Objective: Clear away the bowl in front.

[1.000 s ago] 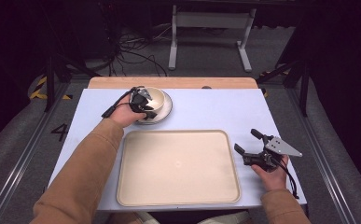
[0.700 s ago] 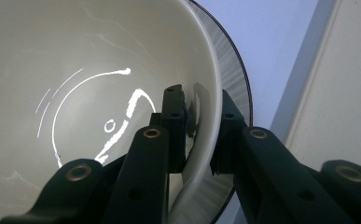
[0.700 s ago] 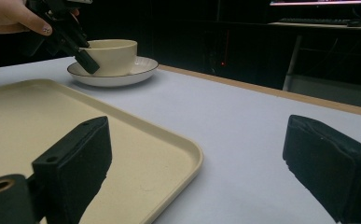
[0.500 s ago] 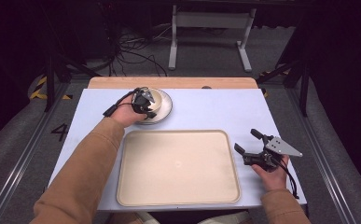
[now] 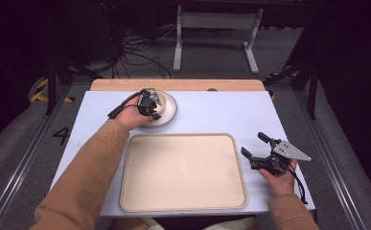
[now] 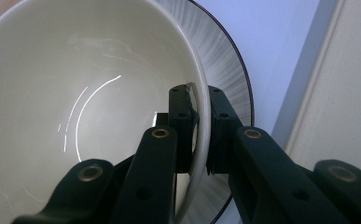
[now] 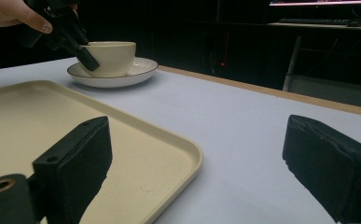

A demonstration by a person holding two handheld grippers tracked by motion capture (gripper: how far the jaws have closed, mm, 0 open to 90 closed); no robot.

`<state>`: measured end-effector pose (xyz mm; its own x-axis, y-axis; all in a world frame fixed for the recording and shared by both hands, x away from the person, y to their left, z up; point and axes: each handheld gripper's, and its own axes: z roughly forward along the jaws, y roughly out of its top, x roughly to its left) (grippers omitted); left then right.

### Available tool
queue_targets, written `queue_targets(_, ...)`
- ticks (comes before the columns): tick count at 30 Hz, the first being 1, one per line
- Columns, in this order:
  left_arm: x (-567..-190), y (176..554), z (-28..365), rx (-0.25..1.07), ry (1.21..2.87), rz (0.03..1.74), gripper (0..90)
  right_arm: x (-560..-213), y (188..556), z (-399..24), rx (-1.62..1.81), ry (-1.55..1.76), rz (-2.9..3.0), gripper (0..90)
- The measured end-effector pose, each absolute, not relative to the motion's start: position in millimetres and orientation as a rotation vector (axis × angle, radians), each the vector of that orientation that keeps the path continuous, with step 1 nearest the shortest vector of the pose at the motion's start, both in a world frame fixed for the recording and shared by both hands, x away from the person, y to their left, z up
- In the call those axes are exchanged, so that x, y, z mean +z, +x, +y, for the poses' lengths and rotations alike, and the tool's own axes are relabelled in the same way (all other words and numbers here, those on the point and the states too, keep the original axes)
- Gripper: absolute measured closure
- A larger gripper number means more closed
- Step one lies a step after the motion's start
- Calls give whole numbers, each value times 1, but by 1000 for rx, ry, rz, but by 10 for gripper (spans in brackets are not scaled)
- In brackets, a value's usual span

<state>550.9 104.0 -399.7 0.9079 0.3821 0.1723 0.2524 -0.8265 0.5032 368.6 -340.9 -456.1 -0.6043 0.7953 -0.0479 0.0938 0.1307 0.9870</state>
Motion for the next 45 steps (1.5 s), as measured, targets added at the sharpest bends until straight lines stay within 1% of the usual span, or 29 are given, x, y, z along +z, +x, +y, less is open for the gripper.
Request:
queue_targets(16,-388,546,109,326,2565,488,825,-456,369,-341,1522,858,1819,84)
queue_targets(26,-369,538,107,333,2580,463,825,-456,368,-341,1520,855,1820,84)
queue_targets(30,-362,533,103,355,2609,459,824,-456,368,-341,1520,854,1820,84)
queue_targets(45,-333,509,91,348,2591,420,825,-456,368,-340,1523,852,1821,84)
